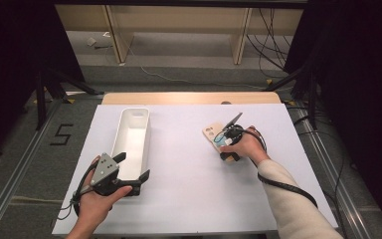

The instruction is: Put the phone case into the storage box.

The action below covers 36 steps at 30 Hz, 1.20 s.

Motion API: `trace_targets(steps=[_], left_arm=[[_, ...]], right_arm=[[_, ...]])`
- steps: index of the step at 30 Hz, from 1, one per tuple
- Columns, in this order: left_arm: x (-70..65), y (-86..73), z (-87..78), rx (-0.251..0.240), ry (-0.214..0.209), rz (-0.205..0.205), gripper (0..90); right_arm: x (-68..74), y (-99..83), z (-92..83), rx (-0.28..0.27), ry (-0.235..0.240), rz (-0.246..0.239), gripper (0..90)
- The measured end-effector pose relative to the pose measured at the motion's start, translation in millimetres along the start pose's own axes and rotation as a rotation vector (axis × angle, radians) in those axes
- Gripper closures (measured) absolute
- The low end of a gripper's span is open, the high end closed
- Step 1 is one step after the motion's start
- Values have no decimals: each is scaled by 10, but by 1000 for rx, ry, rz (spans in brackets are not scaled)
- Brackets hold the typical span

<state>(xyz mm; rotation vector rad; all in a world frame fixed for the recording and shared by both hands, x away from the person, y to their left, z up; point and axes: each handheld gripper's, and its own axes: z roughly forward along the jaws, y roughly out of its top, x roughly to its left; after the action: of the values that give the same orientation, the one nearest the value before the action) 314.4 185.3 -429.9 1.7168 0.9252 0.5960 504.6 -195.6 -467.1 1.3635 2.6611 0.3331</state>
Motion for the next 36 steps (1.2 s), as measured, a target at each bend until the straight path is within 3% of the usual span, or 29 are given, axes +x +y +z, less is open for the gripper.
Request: trace_targets(steps=[22,36], left_arm=[[-1,10,-7,-6,4,2,34],[5,12,-7,-8,9,-2,34]], right_arm=[[22,8,-12,15,-11,21,105],[23,-21,-15,-10,-11,23,112]])
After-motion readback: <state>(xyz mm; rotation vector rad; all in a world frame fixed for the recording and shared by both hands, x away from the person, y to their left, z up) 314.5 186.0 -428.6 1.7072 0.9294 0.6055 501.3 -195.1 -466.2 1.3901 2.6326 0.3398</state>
